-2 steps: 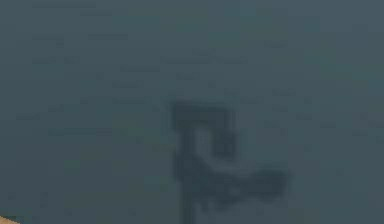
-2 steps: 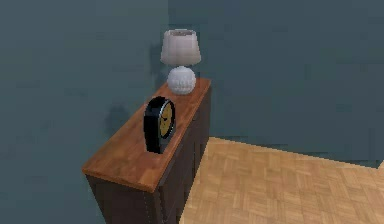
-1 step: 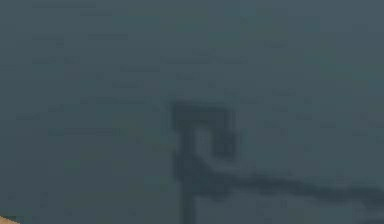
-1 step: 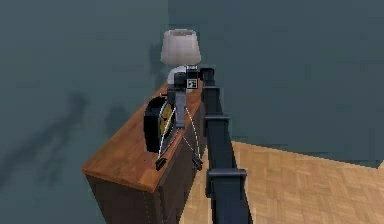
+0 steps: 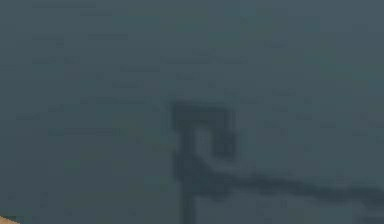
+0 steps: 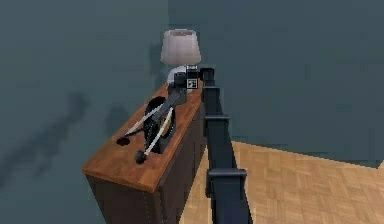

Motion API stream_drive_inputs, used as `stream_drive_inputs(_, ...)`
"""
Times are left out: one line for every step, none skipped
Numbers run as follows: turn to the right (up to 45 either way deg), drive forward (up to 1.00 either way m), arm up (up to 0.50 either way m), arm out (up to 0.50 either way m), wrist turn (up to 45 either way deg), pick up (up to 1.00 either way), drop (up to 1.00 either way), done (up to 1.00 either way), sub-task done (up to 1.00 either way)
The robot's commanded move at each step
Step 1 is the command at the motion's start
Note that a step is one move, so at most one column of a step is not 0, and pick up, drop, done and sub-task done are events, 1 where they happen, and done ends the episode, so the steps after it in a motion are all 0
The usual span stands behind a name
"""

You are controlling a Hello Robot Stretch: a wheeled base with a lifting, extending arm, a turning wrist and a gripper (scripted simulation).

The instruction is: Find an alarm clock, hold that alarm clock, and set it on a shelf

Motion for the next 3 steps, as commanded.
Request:
stream_drive_inputs(0.0, 0.0, 0.0, 0.0, 45.0, 0.0, 0.0, 0.0, 0.0)
stream_drive_inputs(0.0, 0.0, 0.0, 0.0, 45.0, 0.0, 0.0, 0.0, 0.0)
stream_drive_inputs(0.0, 0.0, 0.0, 0.0, 6.0, 0.0, 0.0, 0.0, 0.0)
